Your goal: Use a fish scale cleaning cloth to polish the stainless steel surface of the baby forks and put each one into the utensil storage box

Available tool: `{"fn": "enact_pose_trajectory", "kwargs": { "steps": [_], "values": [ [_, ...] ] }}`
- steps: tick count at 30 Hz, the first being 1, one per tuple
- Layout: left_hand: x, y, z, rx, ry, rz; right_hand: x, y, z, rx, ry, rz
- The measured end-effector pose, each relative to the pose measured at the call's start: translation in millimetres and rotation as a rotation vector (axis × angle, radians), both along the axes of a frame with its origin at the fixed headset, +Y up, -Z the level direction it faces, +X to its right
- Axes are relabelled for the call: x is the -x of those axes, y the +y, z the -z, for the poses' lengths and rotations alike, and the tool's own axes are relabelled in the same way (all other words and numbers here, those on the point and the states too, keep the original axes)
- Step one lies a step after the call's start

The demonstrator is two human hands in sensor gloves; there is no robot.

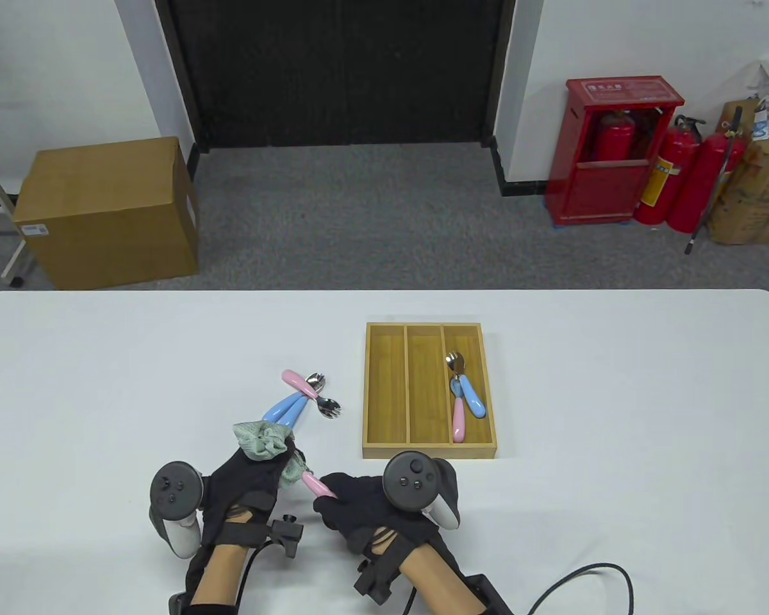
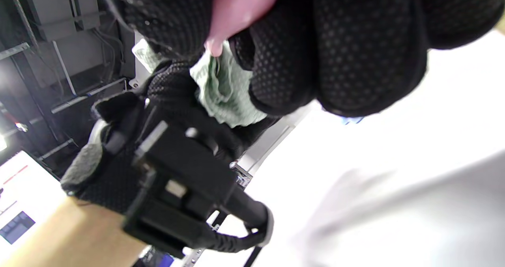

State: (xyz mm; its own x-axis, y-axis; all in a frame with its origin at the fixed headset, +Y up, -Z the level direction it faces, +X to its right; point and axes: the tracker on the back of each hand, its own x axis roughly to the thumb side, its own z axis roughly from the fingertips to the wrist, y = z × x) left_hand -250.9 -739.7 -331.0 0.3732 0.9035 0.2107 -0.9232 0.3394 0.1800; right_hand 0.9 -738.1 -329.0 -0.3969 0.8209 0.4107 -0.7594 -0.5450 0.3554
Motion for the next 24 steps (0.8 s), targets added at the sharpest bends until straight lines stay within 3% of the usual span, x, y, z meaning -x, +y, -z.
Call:
{"fn": "enact_pose_trajectory", "kwargs": {
  "steps": [3,13,19,24],
  "values": [
    [-6,5,0,-0.035,0.006,0.153,-13,1,4,-0.027,-0.025,-0.044],
    [-15,3,-4,-0.055,0.043,0.222,-67,14,24,-0.077,-0.163,-0.111],
    [-16,-2,-5,-0.043,-0.032,0.225,-110,25,59,-0.037,-0.489,-0.086],
    [-25,-2,-1,-0.025,-0.085,0.204,-120,30,90,0.018,-0.702,-0.356]
  ]
}}
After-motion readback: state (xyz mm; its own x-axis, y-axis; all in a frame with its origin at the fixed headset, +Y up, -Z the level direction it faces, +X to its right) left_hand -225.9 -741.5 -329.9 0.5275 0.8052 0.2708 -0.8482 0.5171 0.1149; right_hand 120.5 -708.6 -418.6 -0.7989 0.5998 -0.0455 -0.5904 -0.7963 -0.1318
